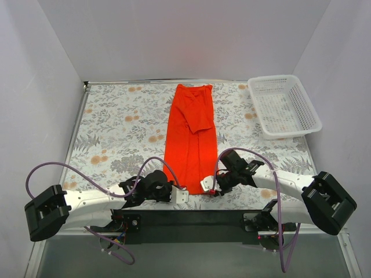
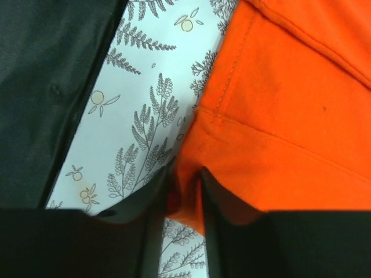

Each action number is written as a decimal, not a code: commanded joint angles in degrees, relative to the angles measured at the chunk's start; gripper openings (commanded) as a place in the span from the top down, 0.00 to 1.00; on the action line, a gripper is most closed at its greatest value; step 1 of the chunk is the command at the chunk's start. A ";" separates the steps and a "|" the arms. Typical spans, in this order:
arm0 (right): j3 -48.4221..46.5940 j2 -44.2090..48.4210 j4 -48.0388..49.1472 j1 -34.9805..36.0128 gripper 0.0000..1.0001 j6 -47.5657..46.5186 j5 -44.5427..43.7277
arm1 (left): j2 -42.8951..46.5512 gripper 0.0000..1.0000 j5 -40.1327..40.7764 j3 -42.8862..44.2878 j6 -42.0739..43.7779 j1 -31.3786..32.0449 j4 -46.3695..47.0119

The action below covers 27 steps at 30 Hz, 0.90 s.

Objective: Fold and stack the t-shirts

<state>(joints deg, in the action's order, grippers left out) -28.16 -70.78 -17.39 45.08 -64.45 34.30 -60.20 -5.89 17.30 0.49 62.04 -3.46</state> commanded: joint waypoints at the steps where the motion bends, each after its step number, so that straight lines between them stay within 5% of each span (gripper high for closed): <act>1: 1.01 -2.07 1.04 0.27 0.74 1.16 -4.68 | 1.93 1.00 -3.07 0.54 -2.07 0.19 -1.37; 6: -1.19 -0.24 0.34 -0.08 0.99 4.59 -3.90 | 2.64 1.00 -4.92 1.94 -2.86 0.10 -2.33; 14: -16.90 -0.75 -13.71 -8.94 0.99 3.01 9.98 | -0.17 1.00 -15.09 11.68 0.81 -6.48 -7.70; 21: -28.67 -12.68 -17.68 -19.32 0.99 3.09 16.58 | -14.46 1.00 -30.03 25.74 7.50 -22.90 -12.18; 27: -38.62 -24.55 -21.28 -24.42 0.99 2.93 17.46 | -26.09 1.00 -35.93 37.26 11.45 -30.91 -13.76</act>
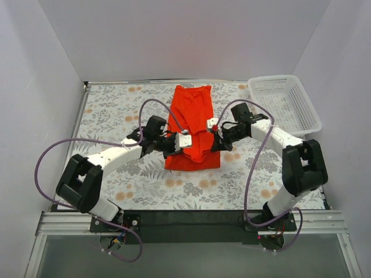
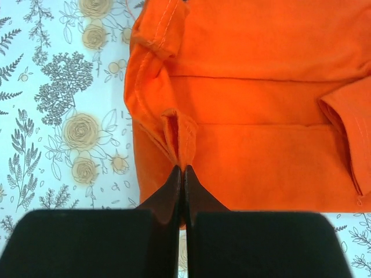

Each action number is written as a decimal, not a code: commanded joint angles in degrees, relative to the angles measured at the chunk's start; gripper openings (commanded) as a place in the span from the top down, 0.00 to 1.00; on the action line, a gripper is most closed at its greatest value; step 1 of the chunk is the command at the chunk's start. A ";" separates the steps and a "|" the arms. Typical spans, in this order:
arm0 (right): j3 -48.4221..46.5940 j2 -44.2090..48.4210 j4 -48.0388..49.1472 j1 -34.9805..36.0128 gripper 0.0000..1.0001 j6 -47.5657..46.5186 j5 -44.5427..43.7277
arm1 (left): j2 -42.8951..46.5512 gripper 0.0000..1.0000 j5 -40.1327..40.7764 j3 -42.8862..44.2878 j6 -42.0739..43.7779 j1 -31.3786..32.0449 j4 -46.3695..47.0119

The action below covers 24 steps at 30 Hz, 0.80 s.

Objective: Fold and stack the t-shirts

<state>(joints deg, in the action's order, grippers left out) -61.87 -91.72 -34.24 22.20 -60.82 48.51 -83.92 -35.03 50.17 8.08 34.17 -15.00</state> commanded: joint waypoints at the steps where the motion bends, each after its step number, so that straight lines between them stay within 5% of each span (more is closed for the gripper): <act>1: -7.98 -4.86 -5.39 -2.67 0.99 -1.40 3.87 | -5.00 1.00 -7.16 6.93 4.05 -4.10 -2.13; 12: -28.73 -22.69 -9.62 -5.85 0.99 1.83 4.49 | -18.28 1.00 -12.26 20.31 5.81 -12.89 -1.87; 24: -45.18 -35.44 -9.97 -7.52 0.99 7.55 2.91 | -28.93 1.00 -9.98 29.98 5.02 -15.27 2.70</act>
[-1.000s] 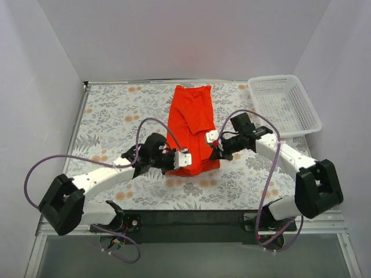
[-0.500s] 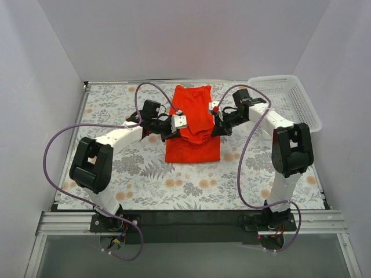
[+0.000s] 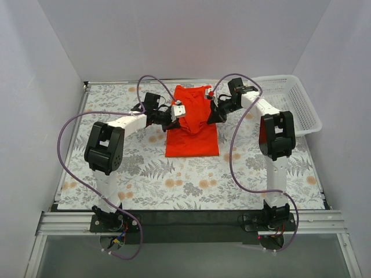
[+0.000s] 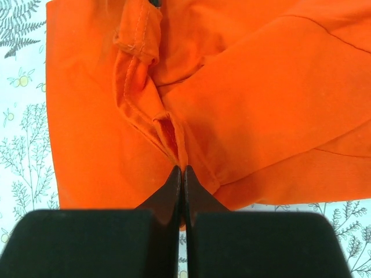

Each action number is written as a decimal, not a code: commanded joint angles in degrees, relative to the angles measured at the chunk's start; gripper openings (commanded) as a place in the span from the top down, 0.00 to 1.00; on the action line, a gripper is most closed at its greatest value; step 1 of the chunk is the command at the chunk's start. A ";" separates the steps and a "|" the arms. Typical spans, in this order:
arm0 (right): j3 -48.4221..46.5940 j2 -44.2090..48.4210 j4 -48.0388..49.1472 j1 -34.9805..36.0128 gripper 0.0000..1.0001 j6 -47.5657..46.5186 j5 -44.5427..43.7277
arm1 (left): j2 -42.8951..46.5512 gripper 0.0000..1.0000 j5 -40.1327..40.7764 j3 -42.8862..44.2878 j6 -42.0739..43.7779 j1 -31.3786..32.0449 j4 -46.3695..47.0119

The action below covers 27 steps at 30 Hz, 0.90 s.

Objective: Fold and stack the t-shirts

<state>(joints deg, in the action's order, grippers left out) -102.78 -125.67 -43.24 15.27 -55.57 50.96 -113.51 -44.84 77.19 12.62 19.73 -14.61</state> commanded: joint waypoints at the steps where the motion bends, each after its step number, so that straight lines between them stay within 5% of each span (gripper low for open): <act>1: -5.66 -1.95 -0.88 -0.76 0.99 2.66 0.72 | 0.40 1.00 0.19 3.66 0.47 -1.00 3.09; 27: -13.58 -7.75 -0.61 -1.73 0.99 7.41 0.46 | -4.52 1.00 1.59 7.80 -1.46 -2.06 7.14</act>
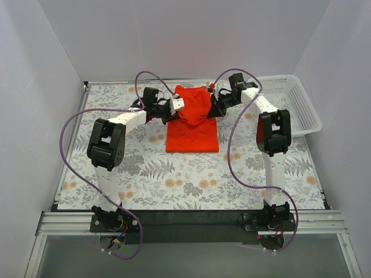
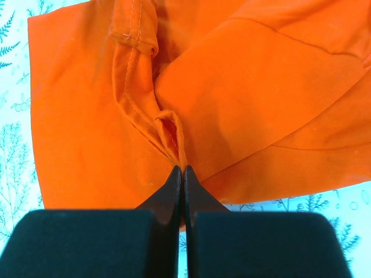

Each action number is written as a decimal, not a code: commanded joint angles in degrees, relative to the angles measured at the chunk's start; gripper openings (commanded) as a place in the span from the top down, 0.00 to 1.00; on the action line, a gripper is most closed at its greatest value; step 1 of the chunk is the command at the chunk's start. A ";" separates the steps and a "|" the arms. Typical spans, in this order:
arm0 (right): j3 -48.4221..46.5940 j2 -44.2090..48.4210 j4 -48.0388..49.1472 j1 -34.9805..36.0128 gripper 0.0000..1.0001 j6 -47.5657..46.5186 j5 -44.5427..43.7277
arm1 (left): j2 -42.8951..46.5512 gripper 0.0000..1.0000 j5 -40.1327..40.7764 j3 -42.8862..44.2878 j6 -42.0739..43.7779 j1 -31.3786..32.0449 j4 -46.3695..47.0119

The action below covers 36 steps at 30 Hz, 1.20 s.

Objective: Fold and stack the t-shirts

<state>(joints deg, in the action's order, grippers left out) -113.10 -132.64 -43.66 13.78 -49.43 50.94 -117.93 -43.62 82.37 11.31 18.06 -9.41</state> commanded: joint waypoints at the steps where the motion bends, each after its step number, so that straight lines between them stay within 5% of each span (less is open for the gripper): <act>1: -3.44 -0.87 -0.11 -0.25 0.99 1.27 0.48 | -0.28 1.00 0.46 2.80 -0.15 -0.40 2.20; 11: -5.64 -2.97 1.12 -0.77 0.99 4.33 -1.71 | -2.48 1.00 2.65 3.24 -1.73 -0.40 5.10; 12: -5.73 -3.32 2.08 -0.69 0.93 5.91 -2.68 | -2.57 1.00 3.96 2.98 -2.86 -0.40 5.71; 13: -5.56 -3.33 4.09 -0.77 0.86 11.06 -5.73 | -2.57 0.96 5.37 2.71 -3.92 -0.22 7.72; 15: -4.42 -1.76 10.49 -0.69 0.48 16.53 -8.91 | -2.05 0.62 9.32 1.84 -7.95 0.39 10.71; 17: 2.07 1.40 20.65 -0.77 0.40 25.23 -15.15 | 0.50 0.34 11.35 0.52 -10.42 0.83 15.28; 18: 4.79 5.07 23.50 -0.69 0.36 27.26 -16.56 | 1.64 0.30 12.32 -0.18 -10.87 1.35 17.04; 25: 18.14 17.14 29.25 -0.69 0.47 33.70 -22.30 | 14.82 0.21 26.10 -8.43 -24.80 2.33 26.38; 28: 24.13 23.29 21.45 -0.95 0.43 19.33 -5.64 | 22.37 0.20 26.22 -11.08 -31.59 2.24 16.21; 30: 29.85 27.25 8.50 -0.60 0.37 -1.15 5.78 | 27.37 0.21 20.61 -15.46 -35.03 2.41 8.14; 33: 40.04 32.26 3.67 1.50 0.32 -19.41 4.98 | 35.45 0.21 16.28 -26.53 -35.84 4.42 6.68; 36: 46.11 34.03 4.72 5.10 0.32 -24.21 -0.56 | 40.48 0.22 17.42 -38.83 -24.88 10.48 8.60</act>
<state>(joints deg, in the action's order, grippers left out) -71.72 -98.74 -33.19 15.57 -57.19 49.67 -79.35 -24.08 53.47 -19.27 23.03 4.60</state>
